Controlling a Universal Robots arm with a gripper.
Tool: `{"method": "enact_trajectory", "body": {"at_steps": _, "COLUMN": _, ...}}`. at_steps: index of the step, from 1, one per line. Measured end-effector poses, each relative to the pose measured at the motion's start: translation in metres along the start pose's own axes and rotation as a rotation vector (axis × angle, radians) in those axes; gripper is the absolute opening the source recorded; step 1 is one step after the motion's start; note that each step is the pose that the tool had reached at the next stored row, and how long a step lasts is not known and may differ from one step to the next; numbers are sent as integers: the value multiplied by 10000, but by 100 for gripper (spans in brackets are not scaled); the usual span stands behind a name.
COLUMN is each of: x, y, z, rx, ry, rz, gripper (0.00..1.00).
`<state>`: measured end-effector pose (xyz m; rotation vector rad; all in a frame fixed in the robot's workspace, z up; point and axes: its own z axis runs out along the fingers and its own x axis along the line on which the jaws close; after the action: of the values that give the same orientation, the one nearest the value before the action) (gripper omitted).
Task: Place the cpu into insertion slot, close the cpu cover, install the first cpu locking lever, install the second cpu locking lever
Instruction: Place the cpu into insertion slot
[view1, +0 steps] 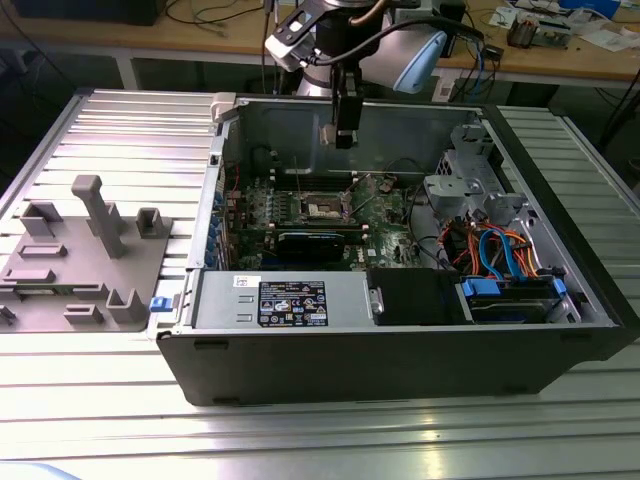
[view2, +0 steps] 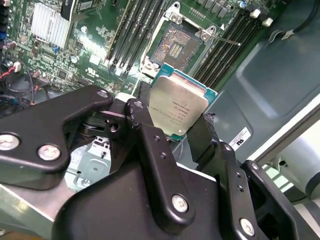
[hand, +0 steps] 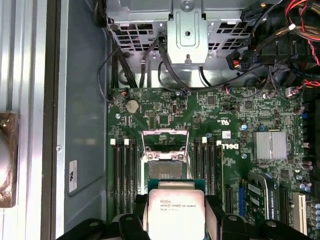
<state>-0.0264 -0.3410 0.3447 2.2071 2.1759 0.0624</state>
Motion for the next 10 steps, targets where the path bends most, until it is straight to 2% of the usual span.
{"method": "enact_trajectory", "body": {"at_steps": 3, "x": 2, "y": -2, "z": 18, "rx": 29, "ry": -2, "rz": 11, "gripper": 54}}
{"method": "enact_trajectory", "body": {"at_steps": 6, "x": 4, "y": -3, "z": 53, "rx": 150, "ry": -1, "rz": 9, "gripper": 54}}
{"method": "enact_trajectory", "body": {"at_steps": 7, "x": 4, "y": -12, "z": 227, "rx": 73, "ry": 0, "rz": -10, "gripper": 54}}
{"method": "enact_trajectory", "body": {"at_steps": 8, "x": 4, "y": -22, "z": 356, "rx": -55, "ry": 2, "rz": -11, "gripper": 54}}
{"method": "enact_trajectory", "body": {"at_steps": 10, "x": 4, "y": -22, "z": 361, "rx": -54, "ry": 1, "rz": -11, "gripper": 54}}
